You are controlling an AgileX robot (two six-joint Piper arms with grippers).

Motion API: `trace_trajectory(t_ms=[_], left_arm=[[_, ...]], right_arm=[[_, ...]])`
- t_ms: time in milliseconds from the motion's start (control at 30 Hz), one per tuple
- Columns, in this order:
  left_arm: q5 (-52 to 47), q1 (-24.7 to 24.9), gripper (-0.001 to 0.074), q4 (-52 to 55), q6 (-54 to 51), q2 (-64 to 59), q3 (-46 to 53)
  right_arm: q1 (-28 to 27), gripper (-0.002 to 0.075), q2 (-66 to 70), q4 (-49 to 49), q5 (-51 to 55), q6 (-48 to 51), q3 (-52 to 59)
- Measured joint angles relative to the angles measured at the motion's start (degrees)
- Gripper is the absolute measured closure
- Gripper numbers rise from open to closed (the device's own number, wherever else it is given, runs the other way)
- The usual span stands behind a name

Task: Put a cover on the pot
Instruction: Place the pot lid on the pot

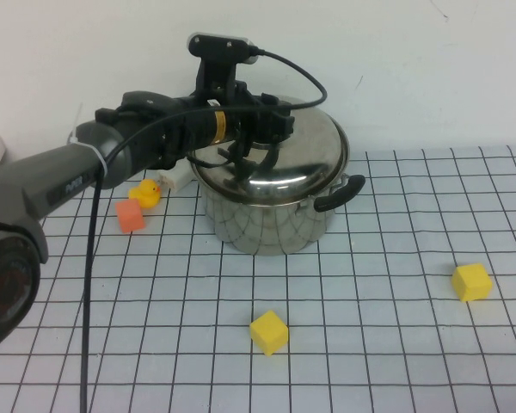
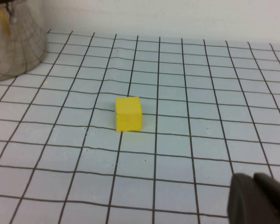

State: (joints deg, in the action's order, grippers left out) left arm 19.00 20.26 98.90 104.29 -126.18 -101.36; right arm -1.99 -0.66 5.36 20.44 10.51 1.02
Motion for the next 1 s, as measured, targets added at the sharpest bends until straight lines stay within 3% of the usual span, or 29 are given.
trace_trajectory(t_ms=[500, 567, 633, 733, 800, 867, 1000], left_arm=[[-1.1, 2.2, 0.0404, -0.2, -1.3, 0.0, 0.0], [-1.4, 2.2, 0.0334, 0.3, -1.7, 0.1, 0.0], [-1.9, 2.3, 0.0218, 0.9, -1.9, 0.8, 0.4], [-1.5, 2.5, 0.0159, 1.7, -2.1, 2.7, 0.8], [-1.5, 2.5, 0.0181, 1.8, -2.5, 5.4, 0.8], [-2.0, 2.6, 0.0256, 1.8, -2.5, 8.8, 0.8], [-2.9, 2.1, 0.0528, 1.8, -2.5, 17.9, 0.8]], right_arm=[[0.0, 0.0717, 0.0, 0.0, 0.0, 0.0, 0.0], [0.0, 0.0717, 0.0, 0.0, 0.0, 0.0, 0.0], [0.0, 0.0717, 0.0, -0.1, 0.0, 0.0, 0.0], [0.0, 0.0717, 0.0, -0.1, 0.0, 0.0, 0.0], [0.0, 0.0717, 0.0, -0.1, 0.0, 0.0, 0.0], [0.0, 0.0717, 0.0, -0.1, 0.0, 0.0, 0.0], [0.0, 0.0717, 0.0, -0.1, 0.0, 0.0, 0.0]])
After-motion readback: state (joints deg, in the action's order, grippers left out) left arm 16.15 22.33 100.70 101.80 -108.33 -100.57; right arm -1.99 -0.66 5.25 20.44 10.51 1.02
